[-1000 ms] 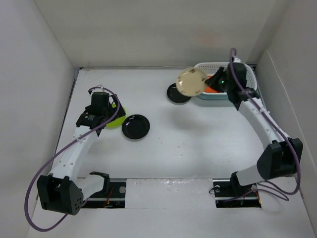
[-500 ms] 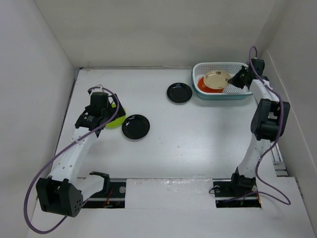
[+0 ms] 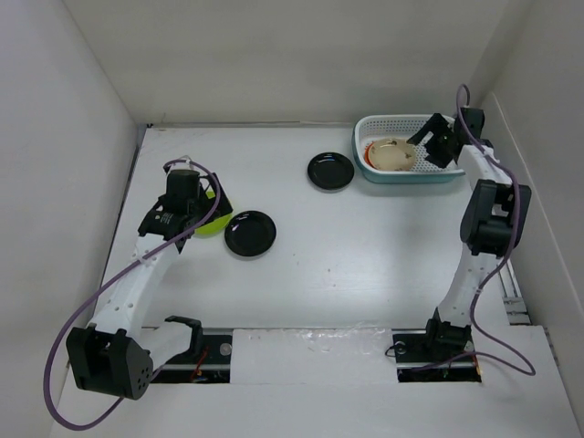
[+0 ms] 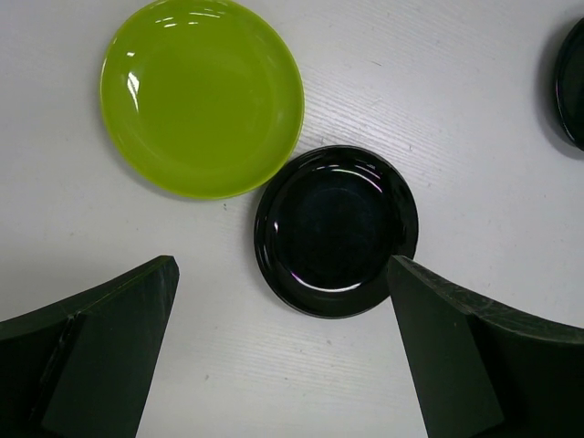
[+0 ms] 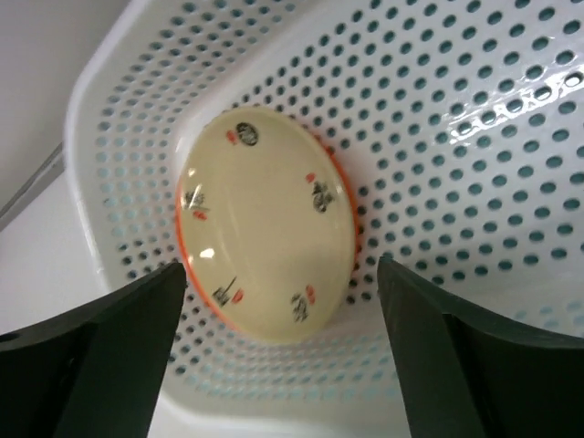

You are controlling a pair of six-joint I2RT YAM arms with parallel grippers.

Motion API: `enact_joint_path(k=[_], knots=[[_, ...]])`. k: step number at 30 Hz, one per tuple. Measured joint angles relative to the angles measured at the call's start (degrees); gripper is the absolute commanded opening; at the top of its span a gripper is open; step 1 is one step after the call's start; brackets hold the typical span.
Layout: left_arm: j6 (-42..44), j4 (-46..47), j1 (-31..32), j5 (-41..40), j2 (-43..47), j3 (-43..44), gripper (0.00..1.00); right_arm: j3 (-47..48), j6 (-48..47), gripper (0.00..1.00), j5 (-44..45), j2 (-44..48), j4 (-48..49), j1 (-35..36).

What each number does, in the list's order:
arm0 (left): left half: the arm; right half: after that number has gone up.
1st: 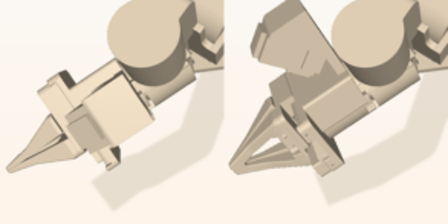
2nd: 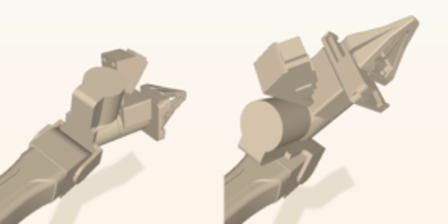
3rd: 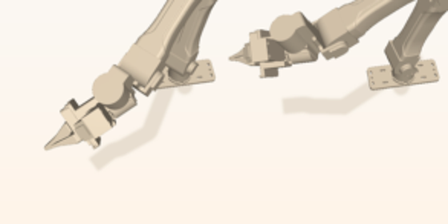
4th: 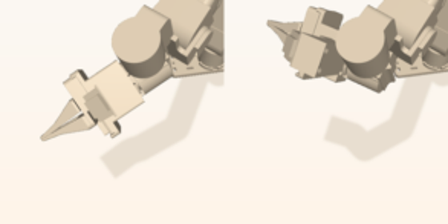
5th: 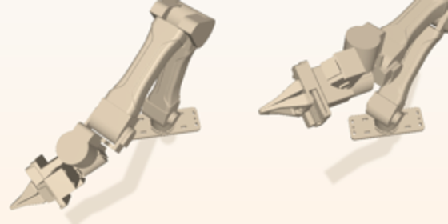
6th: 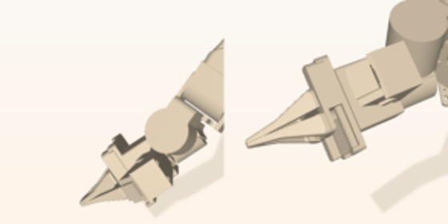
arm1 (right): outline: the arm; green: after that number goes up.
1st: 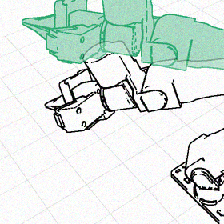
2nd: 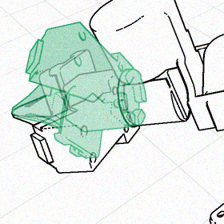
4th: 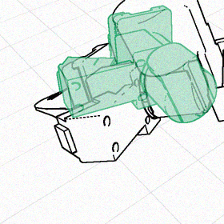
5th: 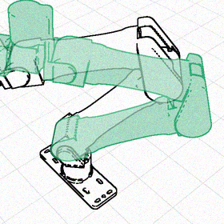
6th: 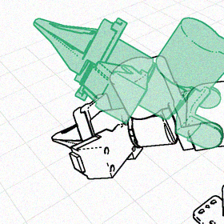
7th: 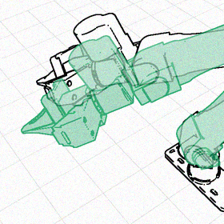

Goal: Place the plates into the plastic bin on the countertop

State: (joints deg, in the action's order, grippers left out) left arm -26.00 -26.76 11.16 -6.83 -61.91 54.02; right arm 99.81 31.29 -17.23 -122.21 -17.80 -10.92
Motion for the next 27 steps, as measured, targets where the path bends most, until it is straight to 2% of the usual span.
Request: enact_joint_path(k=[1,4,7,9,13,15,17,21,27], knots=[[0.0,0.0,0.0,0.1,0.0,0.0,1.0,-1.5,0.2,1.0,0.3,2.0,0.2,0.2],[0.1,0.0,0.0,0.3,0.0,0.0,1.0,-4.5,0.3,1.0,1.9,9.5,0.3,2.1],[0.1,0.0,0.0,0.3,0.0,0.0,1.0,-8.0,-0.2,1.0,5.4,19.5,1.2,8.0],[0.0,0.0,0.0,-0.5,0.0,0.0,1.0,-12.5,-0.7,1.0,7.8,26.5,4.3,15.0],[-1.4,-0.7,0.0,-4.8,0.0,0.0,1.0,-25.1,0.0,0.98,9.6,35.5,11.7,35.5],[-2.3,-1.4,0.0,-7.2,0.1,0.0,1.0,-30.4,1.8,0.96,9.4,34.4,14.6,43.5],[-3.1,-1.9,0.0,-8.9,0.1,0.0,1.0,-34.8,4.0,0.96,9.7,30.6,16.5,47.6],[-4.0,-2.7,0.0,-10.8,1.2,0.0,1.0,-39.3,7.3,0.94,10.6,21.7,17.1,50.1],[-4.5,-2.7,0.0,-11.6,4.0,0.0,1.0,-38.5,9.8,0.79,7.9,15.4,22.9,51.8]])
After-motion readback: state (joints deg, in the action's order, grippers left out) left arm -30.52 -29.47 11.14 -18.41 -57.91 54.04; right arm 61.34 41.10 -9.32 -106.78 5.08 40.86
